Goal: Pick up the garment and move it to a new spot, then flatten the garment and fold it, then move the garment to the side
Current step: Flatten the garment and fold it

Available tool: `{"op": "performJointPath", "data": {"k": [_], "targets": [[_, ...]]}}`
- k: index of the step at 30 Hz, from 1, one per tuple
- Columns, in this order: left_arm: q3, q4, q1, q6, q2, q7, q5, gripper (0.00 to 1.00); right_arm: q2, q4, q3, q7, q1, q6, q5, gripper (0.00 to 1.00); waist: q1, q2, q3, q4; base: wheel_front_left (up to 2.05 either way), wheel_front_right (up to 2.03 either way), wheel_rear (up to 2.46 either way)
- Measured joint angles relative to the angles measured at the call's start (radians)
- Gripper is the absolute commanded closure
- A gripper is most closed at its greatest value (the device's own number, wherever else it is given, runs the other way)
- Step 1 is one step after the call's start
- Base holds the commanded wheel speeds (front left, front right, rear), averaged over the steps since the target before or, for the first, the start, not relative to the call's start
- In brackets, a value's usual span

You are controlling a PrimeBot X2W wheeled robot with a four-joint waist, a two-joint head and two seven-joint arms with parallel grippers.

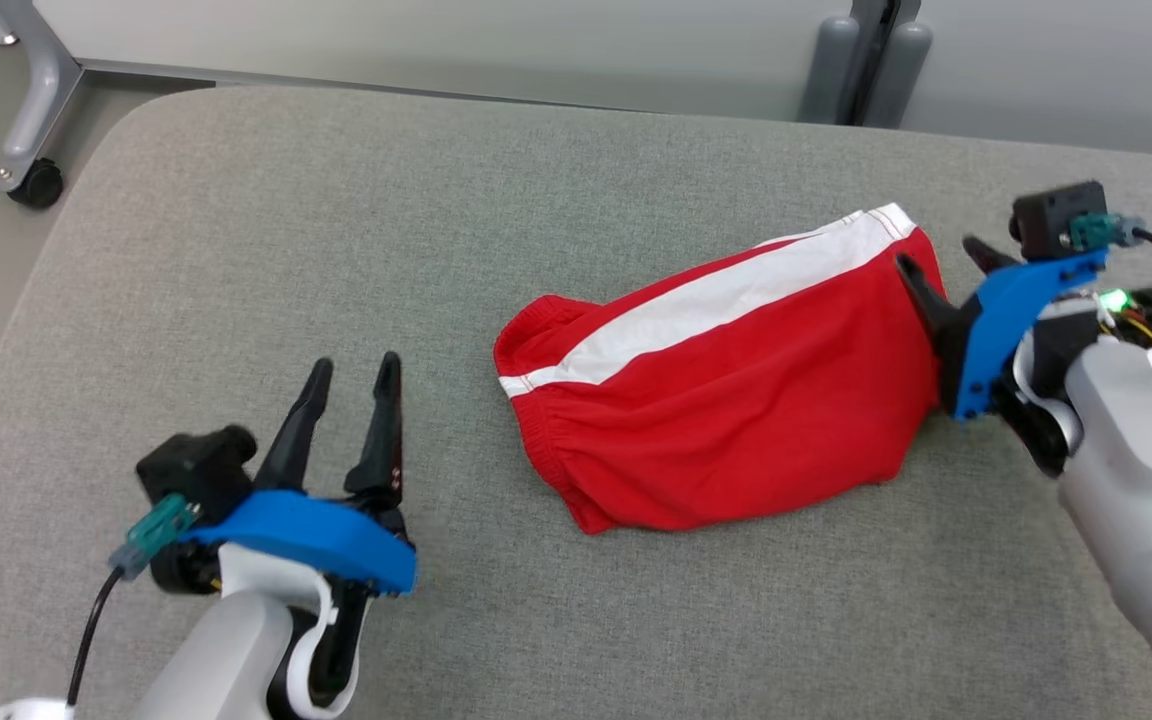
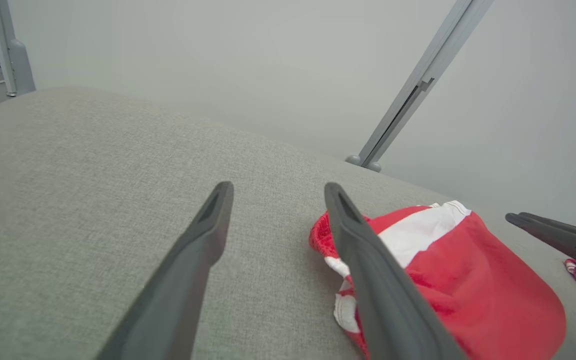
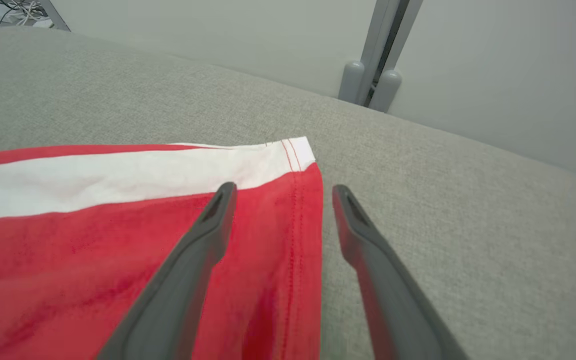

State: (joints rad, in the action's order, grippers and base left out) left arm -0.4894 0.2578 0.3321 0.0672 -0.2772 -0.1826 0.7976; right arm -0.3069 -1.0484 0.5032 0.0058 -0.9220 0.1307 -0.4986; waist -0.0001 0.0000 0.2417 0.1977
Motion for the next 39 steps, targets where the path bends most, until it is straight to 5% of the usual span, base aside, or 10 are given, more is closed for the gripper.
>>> {"op": "performJointPath", "data": {"k": [8, 20, 21, 22, 24, 39], "targets": [[0.058, -0.073, -0.118, 0.065, -0.030, -0.044, 0.000, 0.00, -0.078, 0.002, 0.036, 0.095, 0.058, 0.000, -0.088, 0.00, 0.0000, 0.0000, 0.005, 0.012, 0.00, 0.00, 0.00], [0.092, -0.114, -0.158, 0.092, -0.027, -0.067, -0.012, 0.00, -0.042, 0.025, 0.072, 0.136, 0.080, 0.000, -0.170, 0.00, 0.0000, 0.0000, 0.034, 0.039, 0.00, 0.00, 0.00], [0.092, -0.114, -0.158, 0.092, -0.027, -0.067, -0.017, 0.00, -0.036, 0.023, 0.075, 0.136, 0.079, 0.000, -0.174, 0.05, 0.0000, 0.0000, 0.035, 0.041, 0.00, 0.00, 0.00], [0.091, -0.116, -0.158, 0.092, -0.027, -0.067, -0.024, 0.00, -0.025, 0.014, 0.080, 0.135, 0.072, 0.000, -0.175, 0.68, 0.0000, 0.0000, 0.035, 0.045, 0.00, 0.00, 0.00], [0.088, -0.118, -0.158, 0.094, -0.027, -0.069, -0.032, 0.00, -0.018, 0.006, 0.084, 0.120, 0.067, 0.000, -0.175, 0.97, 0.0000, 0.0000, 0.035, 0.048, 0.00, 0.00, 0.00], [0.053, -0.100, -0.165, 0.089, -0.003, -0.074, -0.060, 0.00, -0.011, 0.011, 0.021, -0.160, 0.169, 0.000, -0.246, 1.00, 0.0001, 0.0000, -0.024, 0.001, 0.00, 0.00, 0.00]]}}
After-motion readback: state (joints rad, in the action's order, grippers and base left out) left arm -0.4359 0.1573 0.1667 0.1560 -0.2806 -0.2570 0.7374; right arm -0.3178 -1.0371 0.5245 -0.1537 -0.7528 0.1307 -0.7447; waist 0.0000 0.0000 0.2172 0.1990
